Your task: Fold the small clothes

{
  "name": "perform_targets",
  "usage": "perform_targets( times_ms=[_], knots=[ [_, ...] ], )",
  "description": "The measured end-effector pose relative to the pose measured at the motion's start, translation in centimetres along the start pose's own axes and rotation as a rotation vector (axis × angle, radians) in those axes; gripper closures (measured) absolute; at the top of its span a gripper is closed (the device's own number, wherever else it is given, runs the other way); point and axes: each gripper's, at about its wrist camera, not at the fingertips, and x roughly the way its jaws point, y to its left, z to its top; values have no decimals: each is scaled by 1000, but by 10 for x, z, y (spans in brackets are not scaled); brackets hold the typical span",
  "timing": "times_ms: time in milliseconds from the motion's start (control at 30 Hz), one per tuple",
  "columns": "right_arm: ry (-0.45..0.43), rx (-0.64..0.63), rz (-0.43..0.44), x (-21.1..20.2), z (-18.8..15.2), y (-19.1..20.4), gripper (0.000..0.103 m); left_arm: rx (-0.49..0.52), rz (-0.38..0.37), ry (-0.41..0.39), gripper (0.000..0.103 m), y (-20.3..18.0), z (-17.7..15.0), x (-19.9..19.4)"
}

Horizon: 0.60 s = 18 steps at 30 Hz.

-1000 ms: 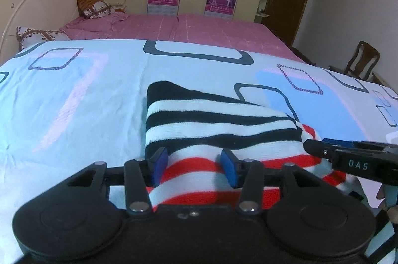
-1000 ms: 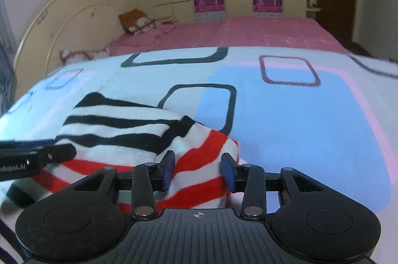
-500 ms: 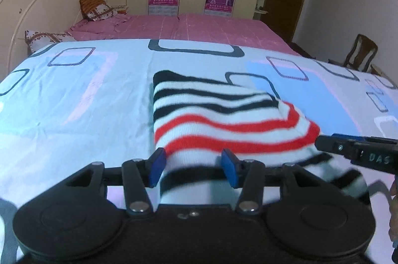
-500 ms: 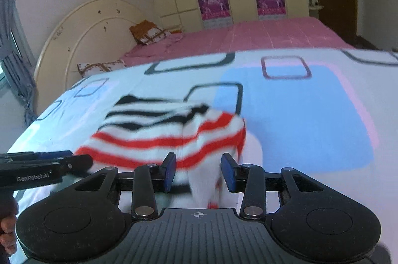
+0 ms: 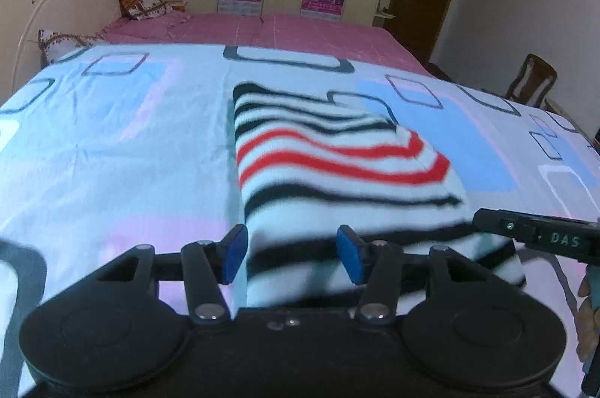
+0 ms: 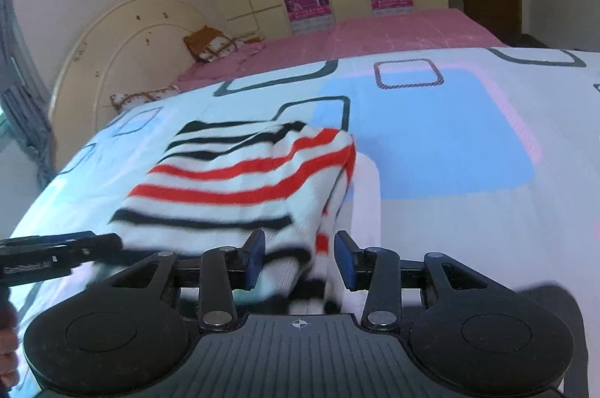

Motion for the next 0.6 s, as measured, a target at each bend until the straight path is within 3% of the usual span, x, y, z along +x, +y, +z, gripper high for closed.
perform_targets(
  times_ms=[100, 200, 467, 600],
  knots=[
    [15, -11, -16, -10, -16, 3, 62, 13, 0, 43, 49, 4, -17, 5],
    [62, -6, -26, -6, -31, 1, 82, -4, -10, 49, 49, 9, -27, 11],
    [79, 161, -11, 6, -43, -20, 81, 4, -14, 50, 49, 11, -28, 13],
    [85, 61, -55, 5, -41, -6, 81, -3, 7, 62, 43, 8, -23, 12]
  ],
)
